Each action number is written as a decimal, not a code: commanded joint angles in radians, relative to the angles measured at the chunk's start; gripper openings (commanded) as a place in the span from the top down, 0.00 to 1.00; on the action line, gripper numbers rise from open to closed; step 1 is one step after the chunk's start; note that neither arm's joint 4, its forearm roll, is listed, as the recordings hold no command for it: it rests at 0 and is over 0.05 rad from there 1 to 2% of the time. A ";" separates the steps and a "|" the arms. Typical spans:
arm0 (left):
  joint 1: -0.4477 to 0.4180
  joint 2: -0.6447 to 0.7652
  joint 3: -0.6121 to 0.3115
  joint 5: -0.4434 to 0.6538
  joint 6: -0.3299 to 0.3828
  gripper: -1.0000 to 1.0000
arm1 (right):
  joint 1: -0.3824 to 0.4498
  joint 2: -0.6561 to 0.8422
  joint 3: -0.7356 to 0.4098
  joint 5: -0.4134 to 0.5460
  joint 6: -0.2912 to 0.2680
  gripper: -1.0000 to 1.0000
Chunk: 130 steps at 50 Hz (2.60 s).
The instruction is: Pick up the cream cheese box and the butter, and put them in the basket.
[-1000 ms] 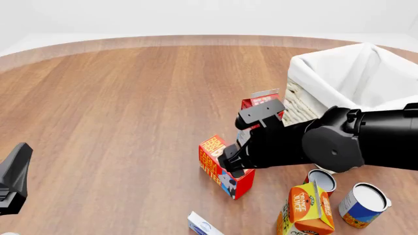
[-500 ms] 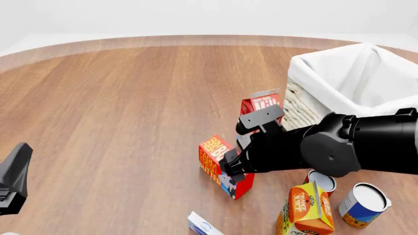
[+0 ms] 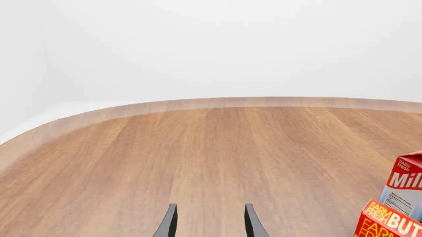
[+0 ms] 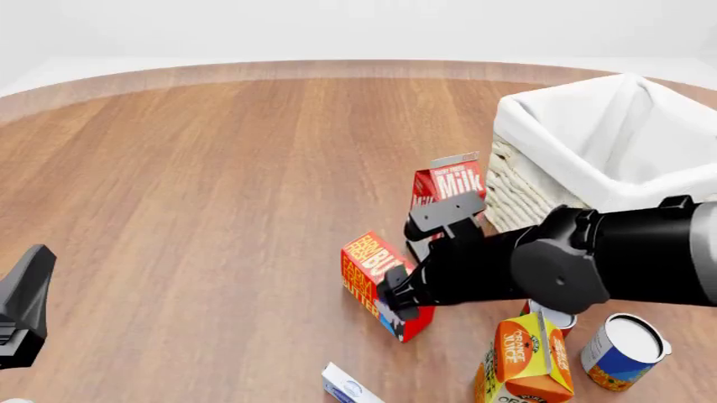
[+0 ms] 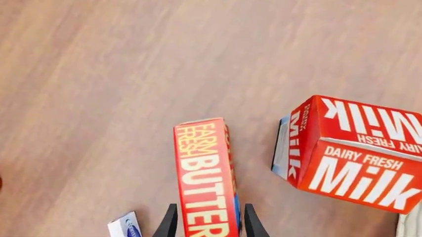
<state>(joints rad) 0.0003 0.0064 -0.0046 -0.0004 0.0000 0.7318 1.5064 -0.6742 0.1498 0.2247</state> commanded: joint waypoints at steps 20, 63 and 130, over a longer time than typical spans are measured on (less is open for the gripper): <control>0.000 0.000 0.000 0.000 0.000 0.00 | -0.016 0.043 0.022 -0.039 -0.002 0.00; 0.000 0.000 0.000 0.000 0.001 0.00 | 0.046 0.008 -0.015 0.011 0.049 1.00; 0.000 0.000 0.000 0.000 -0.001 0.00 | 0.022 -0.281 -0.370 0.325 -0.091 1.00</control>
<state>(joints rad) 0.0003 0.0064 -0.0046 -0.0005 -0.0001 0.7663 1.2603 -1.0100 0.4844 0.1294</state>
